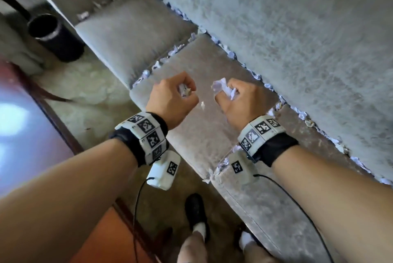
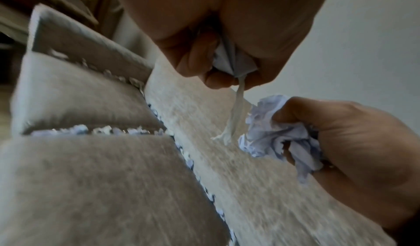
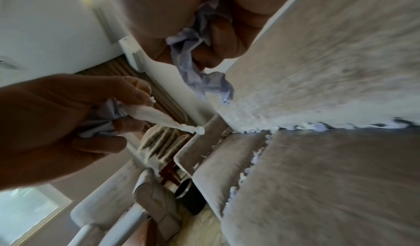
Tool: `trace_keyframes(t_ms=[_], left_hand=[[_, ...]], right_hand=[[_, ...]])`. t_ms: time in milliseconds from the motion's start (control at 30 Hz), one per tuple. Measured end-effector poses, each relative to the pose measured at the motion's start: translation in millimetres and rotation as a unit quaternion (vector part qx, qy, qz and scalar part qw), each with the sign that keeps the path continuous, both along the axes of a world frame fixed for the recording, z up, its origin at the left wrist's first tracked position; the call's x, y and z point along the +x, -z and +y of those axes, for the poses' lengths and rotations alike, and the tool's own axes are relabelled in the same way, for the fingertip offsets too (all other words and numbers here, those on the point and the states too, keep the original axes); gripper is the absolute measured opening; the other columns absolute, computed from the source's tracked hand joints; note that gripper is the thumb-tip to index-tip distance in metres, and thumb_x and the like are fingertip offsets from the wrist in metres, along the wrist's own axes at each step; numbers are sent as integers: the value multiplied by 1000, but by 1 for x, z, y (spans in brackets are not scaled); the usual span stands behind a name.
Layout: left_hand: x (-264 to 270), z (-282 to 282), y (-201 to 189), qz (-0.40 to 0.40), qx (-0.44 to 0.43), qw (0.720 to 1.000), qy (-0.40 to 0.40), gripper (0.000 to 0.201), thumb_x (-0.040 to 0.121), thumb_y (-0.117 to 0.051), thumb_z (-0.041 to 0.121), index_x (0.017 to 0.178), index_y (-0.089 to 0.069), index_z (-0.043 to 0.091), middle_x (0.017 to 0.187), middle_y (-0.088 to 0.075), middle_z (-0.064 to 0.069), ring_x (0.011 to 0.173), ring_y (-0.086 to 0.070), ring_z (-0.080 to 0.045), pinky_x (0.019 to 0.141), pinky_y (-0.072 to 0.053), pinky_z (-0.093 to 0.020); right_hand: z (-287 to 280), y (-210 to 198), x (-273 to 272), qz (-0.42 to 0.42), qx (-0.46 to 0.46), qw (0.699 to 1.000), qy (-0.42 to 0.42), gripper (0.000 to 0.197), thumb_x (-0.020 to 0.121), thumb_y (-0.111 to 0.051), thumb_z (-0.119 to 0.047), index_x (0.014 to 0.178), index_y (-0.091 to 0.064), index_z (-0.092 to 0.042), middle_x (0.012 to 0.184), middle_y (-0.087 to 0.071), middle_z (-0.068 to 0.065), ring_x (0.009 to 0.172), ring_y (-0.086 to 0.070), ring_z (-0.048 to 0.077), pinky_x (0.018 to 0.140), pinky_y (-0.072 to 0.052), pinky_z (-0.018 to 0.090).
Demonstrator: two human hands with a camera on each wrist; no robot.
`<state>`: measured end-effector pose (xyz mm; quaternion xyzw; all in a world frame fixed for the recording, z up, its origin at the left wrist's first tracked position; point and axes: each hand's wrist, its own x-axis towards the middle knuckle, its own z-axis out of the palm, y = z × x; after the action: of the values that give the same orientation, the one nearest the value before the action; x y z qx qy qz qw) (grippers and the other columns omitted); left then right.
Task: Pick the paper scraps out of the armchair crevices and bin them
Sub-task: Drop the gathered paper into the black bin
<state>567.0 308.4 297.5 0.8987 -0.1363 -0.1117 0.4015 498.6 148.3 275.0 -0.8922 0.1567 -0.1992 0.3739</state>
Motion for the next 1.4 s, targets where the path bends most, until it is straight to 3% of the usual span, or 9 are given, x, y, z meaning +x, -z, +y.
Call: trace_keyframes(t_ms=[100, 200, 333, 500, 600, 700, 900, 1300, 1400], left_hand=[[35, 61, -32, -16, 11, 999, -41, 9, 75, -68, 22, 78, -62, 27, 56, -50, 10, 49, -44, -5, 51, -35, -23], [64, 116, -56, -34, 32, 995, -87, 8, 76, -68, 23, 79, -62, 28, 58, -52, 10, 54, -47, -5, 49, -33, -18], [100, 181, -78, -53, 45, 987, -146, 7, 76, -67, 22, 78, -62, 28, 63, -57, 8, 57, -49, -7, 52, -35, -22], [150, 237, -96, -45, 95, 977, -188, 7, 80, -66, 19, 85, -64, 23, 63, -55, 9, 59, -52, -14, 62, -33, -20], [196, 264, -96, -31, 114, 969, -219, 8, 80, -66, 20, 84, -63, 26, 66, -57, 9, 59, -52, -13, 55, -40, -21], [236, 281, -92, -14, 127, 966, -225, 9, 79, -66, 25, 82, -61, 31, 70, -60, 8, 63, -56, -16, 67, -51, -30], [318, 326, -108, -10, 132, 963, -234, 13, 78, -66, 27, 78, -57, 36, 73, -58, 8, 66, -58, -19, 59, -44, -26], [516, 475, -152, -64, 146, 964, -212, 10, 81, -63, 28, 78, -58, 37, 77, -63, 3, 74, -60, -23, 66, -52, -33], [562, 497, -159, -59, 161, 968, -181, 8, 84, -62, 25, 83, -60, 33, 77, -59, 5, 75, -59, -21, 65, -46, -29]], right_hand=[[54, -38, 55, 1, -30, 997, -70, 50, 85, -68, -36, 53, -41, -9, 44, -43, 3, 45, -35, 22, 43, -28, 17], [104, -64, 101, -9, -66, 989, -131, 46, 82, -70, -32, 53, -40, -11, 44, -36, 1, 45, -31, 23, 43, -27, 13], [157, -80, 159, -47, -64, 975, -206, 46, 80, -72, -31, 52, -39, -13, 44, -33, -2, 43, -29, 20, 47, -18, 24], [200, -83, 238, -43, -62, 956, -284, 44, 78, -72, -25, 52, -39, -13, 44, -34, 1, 43, -28, 22, 43, -21, 26], [223, -84, 300, -26, -70, 950, -302, 39, 75, -71, -23, 53, -43, -8, 44, -40, 6, 43, -33, 25, 43, -21, 25], [237, -89, 349, -30, -68, 944, -322, 38, 76, -70, -21, 52, -43, -9, 43, -38, 3, 43, -30, 22, 43, -22, 24], [279, -108, 445, -23, -98, 930, -353, 38, 77, -68, -25, 53, -43, -9, 43, -38, 2, 42, -32, 22, 42, -26, 25], [442, -158, 636, -16, -126, 922, -365, 47, 79, -64, -25, 53, -26, -19, 45, -32, -1, 45, -33, 21, 45, -24, 25], [468, -170, 678, 6, -128, 928, -351, 40, 80, -62, -26, 54, -34, -16, 48, -36, 2, 49, -37, 24, 45, -27, 28]])
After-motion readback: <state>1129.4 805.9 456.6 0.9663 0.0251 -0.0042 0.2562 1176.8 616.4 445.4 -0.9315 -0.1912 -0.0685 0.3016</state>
